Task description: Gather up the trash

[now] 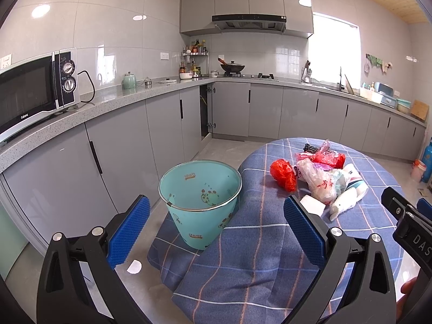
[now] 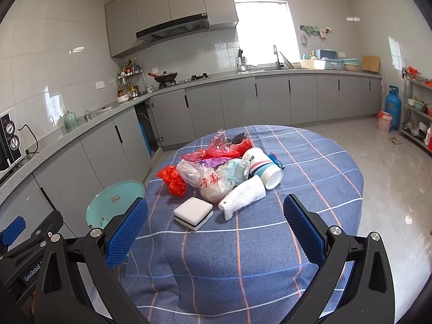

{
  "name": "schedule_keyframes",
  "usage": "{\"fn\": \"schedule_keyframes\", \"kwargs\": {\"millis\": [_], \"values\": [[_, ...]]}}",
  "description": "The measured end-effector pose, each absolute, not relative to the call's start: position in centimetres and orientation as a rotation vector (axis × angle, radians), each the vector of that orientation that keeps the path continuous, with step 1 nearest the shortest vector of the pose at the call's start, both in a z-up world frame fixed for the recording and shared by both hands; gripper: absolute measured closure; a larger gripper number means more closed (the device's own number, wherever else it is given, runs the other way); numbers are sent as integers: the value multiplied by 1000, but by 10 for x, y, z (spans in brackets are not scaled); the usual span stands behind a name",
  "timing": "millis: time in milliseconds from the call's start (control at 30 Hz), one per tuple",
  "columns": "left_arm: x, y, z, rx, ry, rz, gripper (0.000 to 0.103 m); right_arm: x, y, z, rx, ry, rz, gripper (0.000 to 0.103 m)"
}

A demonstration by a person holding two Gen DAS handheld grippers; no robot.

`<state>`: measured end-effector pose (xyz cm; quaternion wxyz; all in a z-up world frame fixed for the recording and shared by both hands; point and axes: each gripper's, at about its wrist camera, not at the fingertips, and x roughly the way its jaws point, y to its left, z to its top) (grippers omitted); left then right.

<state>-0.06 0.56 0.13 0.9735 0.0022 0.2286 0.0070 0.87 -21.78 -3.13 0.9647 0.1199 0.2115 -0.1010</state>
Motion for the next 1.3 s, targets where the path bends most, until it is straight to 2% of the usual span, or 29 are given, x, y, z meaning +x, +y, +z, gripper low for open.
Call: {"fn": "schedule_keyframes", "kwargs": {"millis": [600, 900, 967, 1033, 1133, 1300], "values": [[7, 2, -10, 18, 487, 18, 6, 14, -224, -36, 265, 448, -211, 4], [38, -2, -44, -9, 577, -36, 6, 40, -275, -77, 316, 548, -297, 5], [46, -9, -55, 16, 591, -55, 6, 47, -288, -88, 346, 577, -294, 9], [52, -15, -64, 23, 616, -79, 6, 57, -296, -97, 362, 607, -286, 21], [65, -24, -77, 20, 655, -117, 7, 71, -306, -109, 379, 650, -279, 23], [86, -45, -82, 32, 677, -204, 15, 98, -311, -121, 409, 698, -210, 26]]}}
